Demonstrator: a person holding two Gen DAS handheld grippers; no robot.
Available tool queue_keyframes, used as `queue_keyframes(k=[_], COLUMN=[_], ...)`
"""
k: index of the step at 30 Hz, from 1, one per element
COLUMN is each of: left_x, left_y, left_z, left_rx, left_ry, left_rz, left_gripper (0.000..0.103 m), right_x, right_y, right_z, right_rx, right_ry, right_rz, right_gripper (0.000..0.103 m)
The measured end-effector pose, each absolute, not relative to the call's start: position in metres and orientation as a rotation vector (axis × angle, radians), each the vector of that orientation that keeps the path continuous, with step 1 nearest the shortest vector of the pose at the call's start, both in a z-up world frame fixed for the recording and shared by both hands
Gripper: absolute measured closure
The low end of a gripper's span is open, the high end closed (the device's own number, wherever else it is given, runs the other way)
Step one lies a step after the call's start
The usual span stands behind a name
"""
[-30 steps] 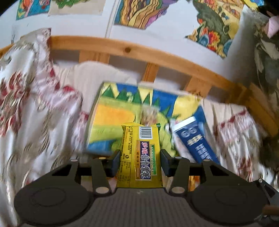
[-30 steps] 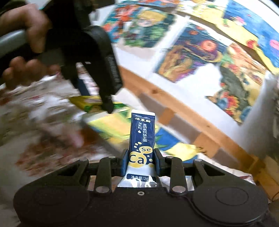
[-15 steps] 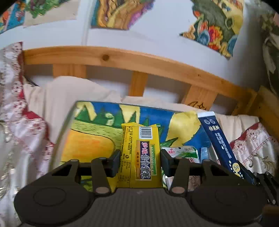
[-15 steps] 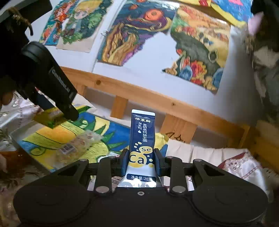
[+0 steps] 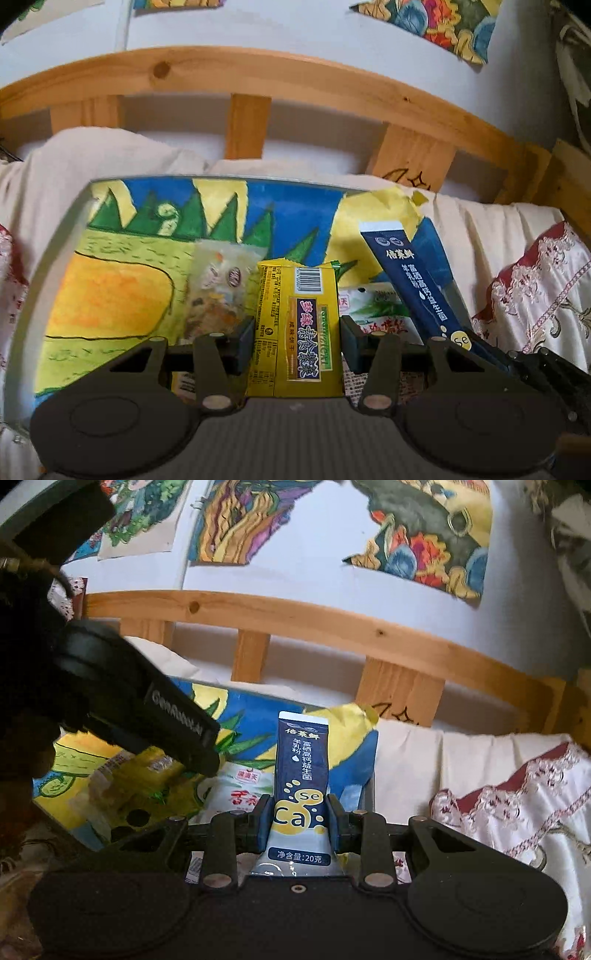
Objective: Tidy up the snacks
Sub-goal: 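Carry both packets onto the tray beside the others and open both tools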
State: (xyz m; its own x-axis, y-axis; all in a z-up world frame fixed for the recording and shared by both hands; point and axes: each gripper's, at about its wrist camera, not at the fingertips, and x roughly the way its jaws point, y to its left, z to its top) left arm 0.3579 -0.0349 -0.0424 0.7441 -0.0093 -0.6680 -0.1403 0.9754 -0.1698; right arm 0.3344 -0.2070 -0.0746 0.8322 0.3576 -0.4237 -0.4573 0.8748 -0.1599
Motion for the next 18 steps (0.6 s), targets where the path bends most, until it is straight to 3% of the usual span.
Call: queue_keyframes(k=[12,18], left_x=[0.366,0.355], left_y=[-0.039,-0.040], left_z=[-0.061,-0.056], left_rx=[-0.227,-0.211], left_ry=[0.768,0.741], left_rz=[0.062,0.064], left_gripper=[0.050,0.028], right_x=[0.348,0.346], right_y=[-0.213,-0.216], right_z=[-0.084,-0.081], right_rx=[-0.215,-0.212], right_ry=[0.485,0.468], right_rz=[0.421,0.414], right_gripper=[0.067,0.059])
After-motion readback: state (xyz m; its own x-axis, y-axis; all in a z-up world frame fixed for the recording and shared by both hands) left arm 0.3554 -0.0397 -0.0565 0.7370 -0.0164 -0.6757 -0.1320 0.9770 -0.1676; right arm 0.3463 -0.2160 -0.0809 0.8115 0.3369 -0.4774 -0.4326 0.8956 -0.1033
